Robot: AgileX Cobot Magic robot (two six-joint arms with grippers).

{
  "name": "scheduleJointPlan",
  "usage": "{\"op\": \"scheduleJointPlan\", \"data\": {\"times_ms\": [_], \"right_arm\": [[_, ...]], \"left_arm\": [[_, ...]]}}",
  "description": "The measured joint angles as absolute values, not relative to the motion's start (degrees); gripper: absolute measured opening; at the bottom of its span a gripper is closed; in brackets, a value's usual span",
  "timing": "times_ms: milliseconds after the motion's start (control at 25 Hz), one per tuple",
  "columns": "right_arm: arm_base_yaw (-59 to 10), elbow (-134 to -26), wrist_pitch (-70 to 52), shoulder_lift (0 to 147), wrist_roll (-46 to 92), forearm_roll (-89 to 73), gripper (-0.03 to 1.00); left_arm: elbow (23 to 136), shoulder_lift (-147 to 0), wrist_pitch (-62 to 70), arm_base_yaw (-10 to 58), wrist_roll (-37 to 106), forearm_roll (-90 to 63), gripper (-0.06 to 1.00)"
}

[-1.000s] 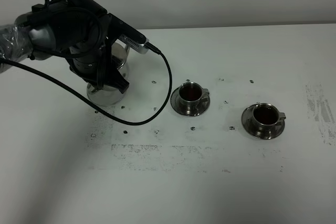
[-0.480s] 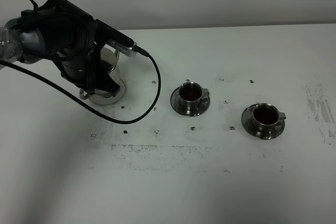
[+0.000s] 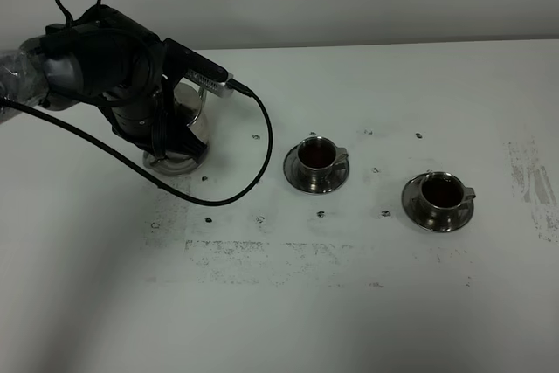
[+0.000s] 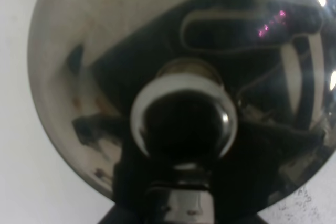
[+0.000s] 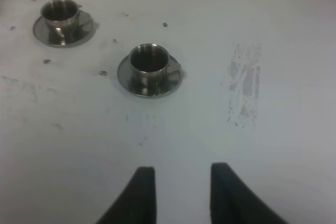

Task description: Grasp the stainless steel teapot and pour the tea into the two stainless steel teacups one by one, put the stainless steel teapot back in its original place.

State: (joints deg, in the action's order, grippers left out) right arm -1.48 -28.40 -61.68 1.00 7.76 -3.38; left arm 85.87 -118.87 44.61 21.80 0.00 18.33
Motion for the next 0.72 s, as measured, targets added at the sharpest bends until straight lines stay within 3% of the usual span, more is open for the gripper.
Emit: {"op": "scheduleJointPlan", "data": {"times_ms": [720], "right_arm": [[-1.5,-28.4,-61.7,1.0,7.8,-3.4,0.24]], "left_arm": [[85.9,-121.0,44.0,21.8,0.0,18.3,0.18]]}}
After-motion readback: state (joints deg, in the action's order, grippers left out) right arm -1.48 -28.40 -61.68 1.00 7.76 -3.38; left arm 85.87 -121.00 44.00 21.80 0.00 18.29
